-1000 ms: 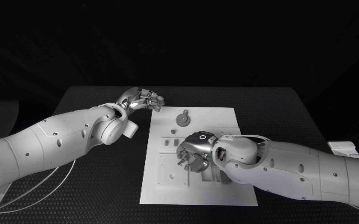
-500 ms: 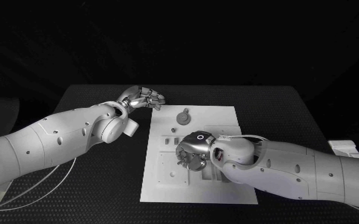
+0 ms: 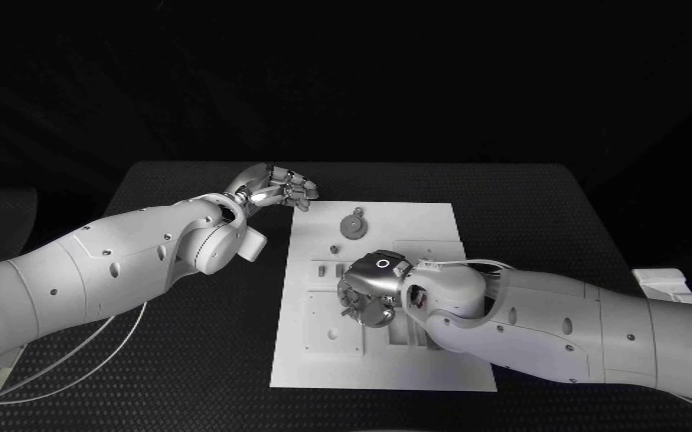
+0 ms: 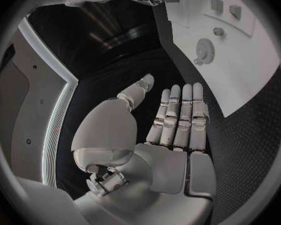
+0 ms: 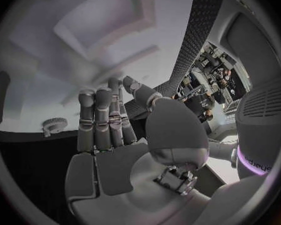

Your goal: Assemble the parts on the task board

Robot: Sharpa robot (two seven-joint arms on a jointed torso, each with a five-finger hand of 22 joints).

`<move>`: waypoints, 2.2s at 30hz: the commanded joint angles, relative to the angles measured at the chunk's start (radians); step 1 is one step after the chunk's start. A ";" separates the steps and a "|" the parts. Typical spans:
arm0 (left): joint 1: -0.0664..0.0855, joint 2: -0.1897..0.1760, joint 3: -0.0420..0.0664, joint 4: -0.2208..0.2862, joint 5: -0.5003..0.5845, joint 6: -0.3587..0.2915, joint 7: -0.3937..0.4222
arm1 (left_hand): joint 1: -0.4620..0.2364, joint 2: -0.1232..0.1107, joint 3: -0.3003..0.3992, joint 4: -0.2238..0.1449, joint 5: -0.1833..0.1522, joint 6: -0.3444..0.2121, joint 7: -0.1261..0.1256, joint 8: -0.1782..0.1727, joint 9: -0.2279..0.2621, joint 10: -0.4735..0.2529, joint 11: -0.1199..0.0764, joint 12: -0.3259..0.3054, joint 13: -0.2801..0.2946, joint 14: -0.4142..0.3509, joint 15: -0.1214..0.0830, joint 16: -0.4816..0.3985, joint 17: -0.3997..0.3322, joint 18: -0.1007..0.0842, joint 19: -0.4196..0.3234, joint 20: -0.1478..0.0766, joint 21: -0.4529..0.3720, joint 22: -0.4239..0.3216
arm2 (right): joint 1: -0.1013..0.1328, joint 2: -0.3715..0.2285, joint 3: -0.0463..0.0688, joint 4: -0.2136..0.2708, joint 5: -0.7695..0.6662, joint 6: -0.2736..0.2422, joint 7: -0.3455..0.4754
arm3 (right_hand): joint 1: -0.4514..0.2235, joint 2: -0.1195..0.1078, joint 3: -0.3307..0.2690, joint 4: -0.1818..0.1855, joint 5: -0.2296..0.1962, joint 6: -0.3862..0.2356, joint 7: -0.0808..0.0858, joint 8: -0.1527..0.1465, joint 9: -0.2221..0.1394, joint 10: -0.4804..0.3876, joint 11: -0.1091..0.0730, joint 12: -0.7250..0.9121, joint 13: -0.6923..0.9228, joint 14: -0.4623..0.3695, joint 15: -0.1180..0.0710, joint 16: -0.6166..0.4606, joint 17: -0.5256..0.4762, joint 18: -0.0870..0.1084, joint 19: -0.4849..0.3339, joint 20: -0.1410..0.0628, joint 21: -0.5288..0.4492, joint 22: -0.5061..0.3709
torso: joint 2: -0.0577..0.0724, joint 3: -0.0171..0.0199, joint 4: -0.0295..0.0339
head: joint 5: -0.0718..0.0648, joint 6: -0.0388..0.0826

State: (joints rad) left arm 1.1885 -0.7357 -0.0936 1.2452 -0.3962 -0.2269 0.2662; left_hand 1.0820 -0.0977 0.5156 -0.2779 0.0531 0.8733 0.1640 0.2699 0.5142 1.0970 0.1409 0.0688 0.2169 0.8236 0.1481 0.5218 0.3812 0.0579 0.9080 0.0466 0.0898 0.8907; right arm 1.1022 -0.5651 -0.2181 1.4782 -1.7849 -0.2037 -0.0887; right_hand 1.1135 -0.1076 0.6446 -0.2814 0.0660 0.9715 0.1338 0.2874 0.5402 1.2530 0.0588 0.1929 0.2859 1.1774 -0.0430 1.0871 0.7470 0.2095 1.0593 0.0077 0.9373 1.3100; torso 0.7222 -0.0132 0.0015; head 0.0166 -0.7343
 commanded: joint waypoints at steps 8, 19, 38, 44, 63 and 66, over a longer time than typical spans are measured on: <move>0.001 0.000 0.001 0.006 0.002 0.015 0.007 | 0.011 -0.001 -0.004 -0.001 -0.001 -0.001 0.005 0.004 -0.001 0.007 0.000 0.002 -0.002 0.010 0.001 -0.007 0.002 0.017 0.007 0.003 -0.006 -0.002 | -0.012 -0.002 -0.013 -0.012 -0.060 0.106 -0.055 | 0.012 0.005 0.002 -0.008 0.002 0.005 0.002 0.002 0.000 -0.001 0.002 -0.009 0.000 -0.001 -0.006 -0.003 0.000 0.052 0.002 -0.004 -0.001 0.009 | 0.000 -0.0006 0.0002 | -0.001 -0.004; 0.001 -0.003 0.001 0.007 0.002 0.017 0.005 | 0.011 -0.001 -0.004 -0.001 -0.001 -0.002 0.005 0.004 -0.002 0.007 0.000 0.002 -0.003 0.010 0.001 -0.008 0.003 0.017 0.007 0.003 -0.007 -0.002 | -0.012 -0.011 -0.013 -0.012 -0.072 0.120 -0.067 | 0.031 0.013 0.002 -0.010 0.002 0.008 0.001 0.004 0.001 0.001 0.001 -0.007 0.008 -0.001 -0.007 -0.002 0.001 0.052 0.000 -0.005 0.000 0.011 | 0.000 -0.0012 0.0001 | -0.001 -0.007; 0.001 -0.003 0.001 0.015 0.001 0.021 -0.002 | 0.013 0.000 -0.003 0.000 0.000 -0.003 0.005 0.003 -0.003 0.006 0.000 0.002 -0.006 0.010 0.001 -0.011 0.004 0.017 0.007 0.003 -0.008 -0.003 | -0.012 -0.005 -0.013 -0.024 -0.076 0.114 -0.081 | 0.022 0.039 -0.009 -0.008 0.002 0.032 -0.008 0.016 0.008 0.020 -0.008 0.005 0.028 0.009 -0.015 0.001 0.003 0.052 0.008 -0.005 0.004 0.014 | -0.001 -0.0005 -0.0003 | -0.005 -0.009; 0.001 -0.004 0.000 0.021 -0.003 0.026 -0.005 | 0.014 0.002 -0.002 0.000 0.000 -0.003 0.005 0.003 -0.003 0.006 0.000 0.002 -0.007 0.011 0.001 -0.012 0.005 0.017 0.008 0.003 -0.008 -0.003 | -0.012 -0.008 -0.013 -0.026 -0.083 0.089 -0.083 | 0.024 0.061 -0.007 -0.010 0.002 0.046 -0.015 0.024 0.013 0.032 -0.015 0.011 0.039 0.018 -0.022 0.004 0.004 0.052 0.017 -0.011 0.008 0.014 | -0.001 -0.0005 0.0003 | -0.007 -0.009; 0.001 -0.022 0.000 0.039 -0.032 0.045 -0.024 | 0.009 0.010 -0.001 0.011 0.000 0.012 0.009 0.013 -0.006 0.033 0.000 0.011 -0.015 0.049 -0.010 -0.008 0.025 0.021 0.038 -0.007 0.003 -0.001 | -0.012 -0.038 -0.012 0.013 -0.072 0.006 -0.073 | 0.030 0.066 -0.012 -0.011 0.002 0.062 -0.022 0.036 0.026 0.053 -0.026 0.019 0.055 0.040 -0.034 0.008 0.007 0.052 0.035 -0.023 0.017 0.015 | -0.001 -0.0011 0.0003 | -0.012 -0.002; 0.001 -0.026 0.000 0.043 -0.040 0.052 -0.031 | 0.007 0.011 -0.002 0.013 0.000 0.014 0.008 0.014 -0.006 0.038 -0.002 0.013 -0.016 0.054 -0.012 -0.008 0.028 0.021 0.042 -0.008 0.004 0.000 | -0.011 -0.047 -0.010 0.024 -0.068 -0.003 -0.073 | 0.030 0.066 -0.012 -0.011 0.002 0.063 -0.023 0.037 0.027 0.054 -0.027 0.019 0.055 0.040 -0.034 0.008 0.007 0.052 0.035 -0.024 0.017 0.015 | -0.001 -0.0010 0.0000 | -0.013 -0.001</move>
State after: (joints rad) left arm 1.1885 -0.7612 -0.0939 1.2835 -0.4174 -0.1998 0.2430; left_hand 1.0882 -0.0960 0.5150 -0.2717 0.0531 0.8805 0.1712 0.2787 0.5097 1.1279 0.1389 0.0777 0.2023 0.8703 0.1341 0.5141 0.4090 0.0696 0.9422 0.0375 0.0902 0.8890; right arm 1.0975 -0.6056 -0.2225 1.5045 -1.8455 -0.2322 -0.1332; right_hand 1.1414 -0.0459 0.6376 -0.2939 0.0649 1.0263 0.1078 0.3186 0.5644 1.3011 0.0320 0.2087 0.3403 1.2119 -0.0769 1.0918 0.7520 0.2323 1.0908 -0.0130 0.9508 1.3087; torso 0.7217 -0.0140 0.0015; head 0.0046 -0.7365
